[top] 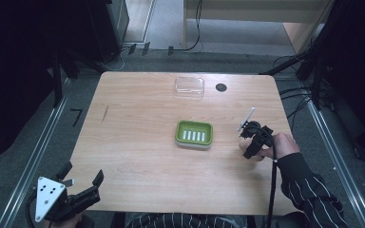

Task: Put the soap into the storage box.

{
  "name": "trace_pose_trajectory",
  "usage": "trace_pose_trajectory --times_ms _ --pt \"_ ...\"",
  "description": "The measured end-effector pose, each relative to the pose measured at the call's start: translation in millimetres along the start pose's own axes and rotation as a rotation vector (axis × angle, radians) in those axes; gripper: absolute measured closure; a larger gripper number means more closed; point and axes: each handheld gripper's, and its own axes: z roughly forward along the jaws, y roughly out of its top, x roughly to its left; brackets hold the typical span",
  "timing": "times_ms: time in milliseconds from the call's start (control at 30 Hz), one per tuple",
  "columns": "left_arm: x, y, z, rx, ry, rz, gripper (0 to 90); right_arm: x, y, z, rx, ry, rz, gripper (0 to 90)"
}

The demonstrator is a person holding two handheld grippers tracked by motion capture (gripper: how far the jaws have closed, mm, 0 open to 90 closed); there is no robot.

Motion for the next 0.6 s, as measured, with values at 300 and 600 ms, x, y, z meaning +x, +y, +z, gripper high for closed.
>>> trace_pose_trajectory --times_ms 300,600 --pt "0.6 -0.4 -1.1 -0.001 0.0 -0.001 7.2 6.1 16.1 -5.4 -0.011 -0.009 -0.067 33.3" --pt "0.8 -0.6 -1.2 -0.002 0.003 -0.004 7.2 12.0 33.0 -7.2 -0.013 -0.007 -0.126 33.3"
